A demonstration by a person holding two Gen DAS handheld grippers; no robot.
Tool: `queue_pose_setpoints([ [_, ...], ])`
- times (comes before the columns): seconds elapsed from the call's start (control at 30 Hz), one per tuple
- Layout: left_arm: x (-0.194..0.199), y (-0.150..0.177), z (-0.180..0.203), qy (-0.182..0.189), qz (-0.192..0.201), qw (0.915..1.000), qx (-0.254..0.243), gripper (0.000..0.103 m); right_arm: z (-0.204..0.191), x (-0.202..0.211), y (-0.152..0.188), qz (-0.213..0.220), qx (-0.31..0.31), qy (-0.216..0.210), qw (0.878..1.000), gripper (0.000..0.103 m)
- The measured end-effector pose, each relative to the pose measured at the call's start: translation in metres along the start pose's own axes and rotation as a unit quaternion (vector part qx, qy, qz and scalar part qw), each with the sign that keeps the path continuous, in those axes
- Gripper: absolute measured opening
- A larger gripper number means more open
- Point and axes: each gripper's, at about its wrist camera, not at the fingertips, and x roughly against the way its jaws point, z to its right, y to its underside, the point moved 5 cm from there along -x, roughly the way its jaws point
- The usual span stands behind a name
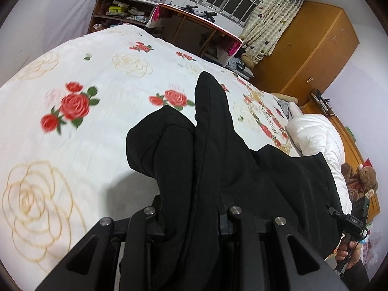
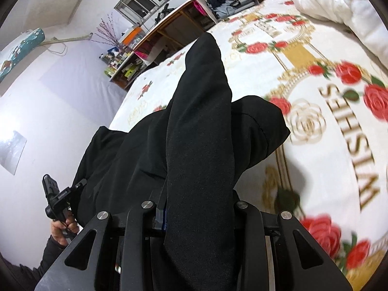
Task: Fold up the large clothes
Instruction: 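Lift the folded edge and fold it over the coat with both tools, then lower the folded layer onto the coat and open both tools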
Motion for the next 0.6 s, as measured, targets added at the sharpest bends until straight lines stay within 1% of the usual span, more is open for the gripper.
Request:
queue_pose_setpoints([
  [0.13, -0.005, 0.030, -0.015, -0.011, -0.012, 0.9998, 0.007, 0.026, 0.015, -0.004, 0.027, -0.013, -0.019, 0.005, 1.000, 0.031],
  [0.2, -0.017, 0.046, -0.028, -0.017, -0.029, 0.9990, 0.029, 0.027, 0.030, -0.016, 0.040, -0.029, -0.038, 0.014, 0.999, 0.032],
  [0.27, -0.031, 0.065, -0.043, -0.035, -0.046, 0.9974, 0.043, 0.028, 0.042, -0.028, 0.050, -0.045, -0.050, 0.029, 0.997, 0.034],
  [0.3, -0.035, 0.071, -0.049, -0.039, -0.051, 0.9965, 0.053, 0.028, 0.053, -0.036, 0.056, -0.055, -0.063, 0.038, 0.996, 0.036],
  [0.33, -0.041, 0.078, -0.058, -0.038, -0.054, 0.9954, 0.069, 0.031, 0.061, -0.040, 0.060, -0.059, -0.073, 0.040, 0.995, 0.040],
  [0.37, -0.044, 0.082, -0.064, -0.034, -0.056, 0.9944, 0.083, 0.034, 0.070, -0.044, 0.063, -0.062, -0.088, 0.037, 0.993, 0.041],
  [0.4, -0.045, 0.086, -0.066, -0.034, -0.056, 0.9942, 0.085, 0.035, 0.075, -0.046, 0.065, -0.063, -0.098, 0.033, 0.993, 0.046],
  [0.43, -0.046, 0.087, -0.065, -0.039, -0.055, 0.9948, 0.076, 0.037, 0.077, -0.047, 0.065, -0.063, -0.100, 0.034, 0.992, 0.050],
  [0.53, -0.047, 0.086, -0.059, -0.051, -0.059, 0.9952, 0.058, 0.040, 0.077, -0.046, 0.063, -0.066, -0.092, 0.045, 0.993, 0.056],
  [0.6, -0.045, 0.084, -0.059, -0.052, -0.064, 0.9947, 0.061, 0.042, 0.073, -0.041, 0.060, -0.070, -0.086, 0.057, 0.992, 0.058],
])
